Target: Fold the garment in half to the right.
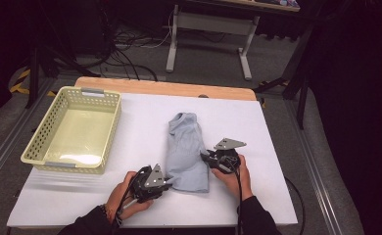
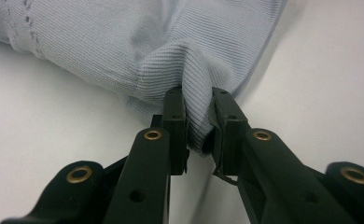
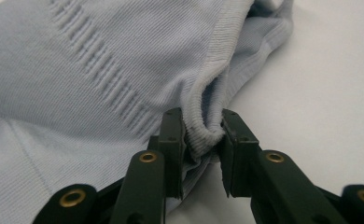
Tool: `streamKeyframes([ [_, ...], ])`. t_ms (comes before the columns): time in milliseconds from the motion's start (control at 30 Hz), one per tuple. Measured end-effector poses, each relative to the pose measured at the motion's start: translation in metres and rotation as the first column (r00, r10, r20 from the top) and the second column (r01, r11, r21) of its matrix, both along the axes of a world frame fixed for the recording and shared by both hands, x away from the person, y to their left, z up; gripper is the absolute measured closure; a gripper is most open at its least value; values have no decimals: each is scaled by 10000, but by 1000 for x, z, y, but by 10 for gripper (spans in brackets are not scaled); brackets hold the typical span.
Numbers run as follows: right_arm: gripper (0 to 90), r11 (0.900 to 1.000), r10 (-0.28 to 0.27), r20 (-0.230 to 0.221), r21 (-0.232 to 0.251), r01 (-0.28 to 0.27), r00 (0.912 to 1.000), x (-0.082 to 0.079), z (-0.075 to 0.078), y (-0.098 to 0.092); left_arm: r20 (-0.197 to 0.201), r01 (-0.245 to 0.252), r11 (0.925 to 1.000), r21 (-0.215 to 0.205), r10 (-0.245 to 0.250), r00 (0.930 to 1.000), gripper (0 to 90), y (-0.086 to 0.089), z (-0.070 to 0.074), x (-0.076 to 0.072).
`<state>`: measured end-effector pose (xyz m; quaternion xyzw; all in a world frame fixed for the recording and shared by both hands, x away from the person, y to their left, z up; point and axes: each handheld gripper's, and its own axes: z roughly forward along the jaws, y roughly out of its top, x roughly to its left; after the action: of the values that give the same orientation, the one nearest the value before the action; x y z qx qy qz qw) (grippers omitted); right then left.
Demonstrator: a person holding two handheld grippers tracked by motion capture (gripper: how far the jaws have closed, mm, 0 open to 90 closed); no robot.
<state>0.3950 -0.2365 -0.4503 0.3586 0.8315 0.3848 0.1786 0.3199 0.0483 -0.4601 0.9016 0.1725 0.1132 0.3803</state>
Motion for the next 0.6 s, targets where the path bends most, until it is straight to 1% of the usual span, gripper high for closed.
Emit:
streamKeyframes([
  [33,735,10000,-32,88,81,31,10000,-1,2,-1,-19,75,9999,-82,-75,10000,779,0,0,1],
  [67,783,9996,-191,330,229,184,9993,-3,6,-4,-7,4,9999,-102,-4,10000,763,1,-1,1],
  [100,783,9996,-191,330,229,184,9993,-3,6,-4,-7,4,9999,-102,-4,10000,750,1,-1,1],
  [133,801,9994,-211,484,290,197,9986,-4,9,-5,14,-6,10000,-97,7,10000,750,1,-1,1],
  [167,832,9990,-202,718,411,173,9972,-7,14,-7,20,-27,10000,-93,27,10000,721,1,-1,0],
  [200,832,9990,-202,718,411,173,9972,-7,14,-7,20,-27,10000,-93,27,10000,692,1,-1,0],
  [233,841,9995,-213,835,251,193,9963,-9,15,-6,-11,-34,9999,-115,33,10000,640,1,0,0],
  [267,841,9995,-213,835,251,193,9963,-9,15,-6,-11,-34,9999,-115,33,10000,595,1,0,0],
  [300,843,9997,-214,831,161,202,9963,-9,14,-5,-26,62,9999,-140,-62,10000,595,2,0,-1],
  [333,844,9996,-286,773,111,278,9966,-8,13,-7,121,3,9998,-204,0,9999,500,3,4,-3],
  [367,844,9996,-286,773,111,278,9966,-8,13,-7,121,3,9998,-204,0,9999,474,3,4,-3],
  [400,845,9993,-351,723,133,342,9968,-7,13,-8,183,56,9986,-525,-46,9998,474,6,9,-4],
  [433,845,9988,-483,606,140,476,9970,-7,12,-9,155,87,9948,-1017,-72,9999,471,10,16,-5],
  [467,844,9982,-587,534,154,580,9968,-7,11,-11,303,32,9928,-1195,4,9995,494,13,21,-5],
  [500,844,9981,-614,494,126,608,9969,-8,11,-12,480,-125,9903,-1385,194,9987,518,15,27,-4],
  [533,843,9980,-628,427,69,626,9971,-8,9,-12,591,-218,9896,-1423,304,9978,575,15,30,-3],
  [567,842,9981,-612,357,33,612,9975,-8,8,-12,765,-335,9905,-1337,440,9961,599,16,33,0],
  [600,841,9981,-621,292,12,621,9976,-8,6,-12,829,-435,9901,-1337,549,9950,652,15,35,4],
])
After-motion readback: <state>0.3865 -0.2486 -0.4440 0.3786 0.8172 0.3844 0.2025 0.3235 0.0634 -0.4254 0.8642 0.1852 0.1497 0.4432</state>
